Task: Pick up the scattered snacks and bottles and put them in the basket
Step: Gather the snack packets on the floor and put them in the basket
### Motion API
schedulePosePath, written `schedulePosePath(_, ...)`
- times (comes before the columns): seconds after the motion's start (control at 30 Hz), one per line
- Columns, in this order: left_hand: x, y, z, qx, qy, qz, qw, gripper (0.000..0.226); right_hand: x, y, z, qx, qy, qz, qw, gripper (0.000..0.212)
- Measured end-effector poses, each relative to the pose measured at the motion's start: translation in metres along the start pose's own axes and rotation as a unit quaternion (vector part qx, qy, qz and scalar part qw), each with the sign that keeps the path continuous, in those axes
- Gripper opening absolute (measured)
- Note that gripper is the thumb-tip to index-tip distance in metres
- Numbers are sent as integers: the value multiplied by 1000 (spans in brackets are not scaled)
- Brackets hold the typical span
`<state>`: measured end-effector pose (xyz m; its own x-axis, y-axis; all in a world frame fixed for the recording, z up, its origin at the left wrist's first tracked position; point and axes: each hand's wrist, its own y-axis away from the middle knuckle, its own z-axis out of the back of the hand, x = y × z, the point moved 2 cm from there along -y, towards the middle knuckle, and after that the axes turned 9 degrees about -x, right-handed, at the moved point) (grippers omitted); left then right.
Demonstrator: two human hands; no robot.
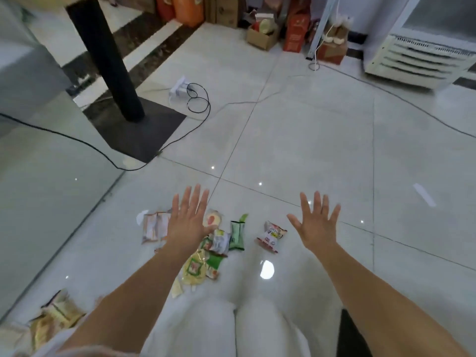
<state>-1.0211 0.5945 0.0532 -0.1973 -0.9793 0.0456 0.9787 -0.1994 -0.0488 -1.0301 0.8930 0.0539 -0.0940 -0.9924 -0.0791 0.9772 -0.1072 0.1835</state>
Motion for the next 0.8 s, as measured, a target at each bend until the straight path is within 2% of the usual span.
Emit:
schedulePosePath(0.13, -8, 2, -195, 87, -51, -98, 990, 112, 28, -51, -172, 65, -38, 12, 997, 84)
schedulePosePath(0.17, -11, 6, -237, 96, -70, -130, 984, 111, 32, -63, -212, 48, -54, 16, 997, 87)
schedulePosePath(0.27, -23, 1, -321, 100, -71, -195, 973, 99, 35, -90, -313, 64, -129, 1, 990, 107)
schedulePosePath(0.4, -31, 0, -362, 113, -39, -189, 975, 92, 32, -107, -373, 47, -157, 5, 986, 107)
schedulePosePath(0.5, -27, 5, -375, 139, -26, -123, 982, 88, 34, -113, -388, 27, -120, 10, 992, 97)
schedulePosePath(0.57, -27, 2, -380, 153, -9, -85, 985, 85, 38, -118, -395, 24, -78, 11, 997, 88)
schedulePosePath(0.73, -40, -12, -385, 134, 8, -48, 990, 70, 42, -120, -393, -36, -80, -11, 996, 53)
schedulePosePath(0.8, -44, -14, -382, 128, -2, -42, 991, 69, 41, -117, -389, -32, -66, -12, 997, 49)
